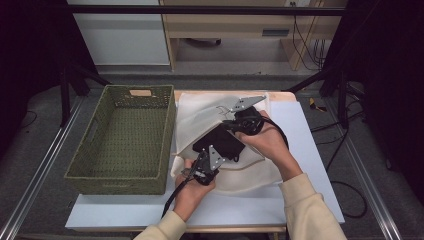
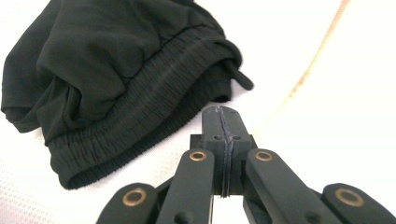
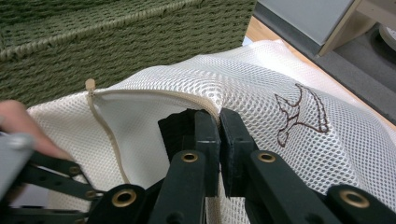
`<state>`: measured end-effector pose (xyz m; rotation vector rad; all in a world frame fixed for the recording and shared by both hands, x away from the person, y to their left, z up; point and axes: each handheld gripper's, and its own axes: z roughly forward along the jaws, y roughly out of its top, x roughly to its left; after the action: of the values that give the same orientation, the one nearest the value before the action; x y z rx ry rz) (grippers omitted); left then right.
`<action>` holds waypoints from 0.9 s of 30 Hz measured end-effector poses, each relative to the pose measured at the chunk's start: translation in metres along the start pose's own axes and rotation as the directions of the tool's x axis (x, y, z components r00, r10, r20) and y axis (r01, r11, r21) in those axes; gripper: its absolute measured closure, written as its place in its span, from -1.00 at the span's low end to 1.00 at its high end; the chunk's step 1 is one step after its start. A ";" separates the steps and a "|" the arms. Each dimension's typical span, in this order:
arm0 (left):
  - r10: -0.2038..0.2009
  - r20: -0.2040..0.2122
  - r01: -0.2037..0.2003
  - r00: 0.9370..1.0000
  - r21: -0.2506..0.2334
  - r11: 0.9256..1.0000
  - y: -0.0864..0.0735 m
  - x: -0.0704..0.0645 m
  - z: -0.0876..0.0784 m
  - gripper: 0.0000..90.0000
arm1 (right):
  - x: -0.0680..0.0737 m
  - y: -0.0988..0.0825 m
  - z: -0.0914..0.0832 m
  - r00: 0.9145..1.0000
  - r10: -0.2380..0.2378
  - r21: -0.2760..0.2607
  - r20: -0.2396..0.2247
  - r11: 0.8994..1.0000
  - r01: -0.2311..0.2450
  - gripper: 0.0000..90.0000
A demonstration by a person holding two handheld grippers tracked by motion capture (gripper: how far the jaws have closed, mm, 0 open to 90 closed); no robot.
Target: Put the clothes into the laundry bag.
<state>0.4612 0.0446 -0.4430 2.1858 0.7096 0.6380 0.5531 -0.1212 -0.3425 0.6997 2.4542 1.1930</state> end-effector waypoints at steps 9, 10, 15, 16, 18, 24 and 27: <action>-0.013 0.038 0.015 0.999 -0.047 0.999 0.000 -0.001 -0.033 1.00 | 0.010 -0.007 -0.001 1.000 -0.023 0.005 0.005 1.000 0.023 0.94; -0.013 0.043 0.015 0.999 -0.049 0.999 0.000 0.001 -0.041 1.00 | 0.012 -0.009 -0.001 1.000 -0.031 0.009 0.006 0.999 0.031 0.94; -0.040 0.054 0.044 0.998 -0.072 0.996 -0.001 0.005 -0.056 1.00 | 0.017 -0.013 -0.002 0.999 -0.039 0.010 0.008 0.999 0.039 0.93; -0.048 0.056 0.052 0.997 -0.076 0.996 -0.001 0.007 -0.059 1.00 | 0.018 -0.013 -0.003 0.999 -0.036 0.012 0.010 0.999 0.036 0.93; -0.053 0.056 0.058 0.997 -0.078 0.995 -0.001 0.009 -0.062 1.00 | 0.018 -0.014 -0.004 0.999 -0.043 0.012 0.010 0.999 0.043 0.93; -0.111 0.057 0.116 0.992 -0.107 0.987 -0.001 0.022 -0.079 1.00 | 0.021 -0.020 -0.006 0.999 -0.048 0.014 0.015 0.999 0.047 0.93; -0.122 0.051 0.127 0.991 -0.117 0.985 -0.001 0.026 -0.084 1.00 | 0.022 -0.020 -0.007 0.999 -0.047 0.012 0.016 0.999 0.046 0.93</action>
<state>0.4274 0.1031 -0.3874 2.0218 0.7588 0.5528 0.5260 -0.1236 -0.3560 0.6492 2.4518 1.1527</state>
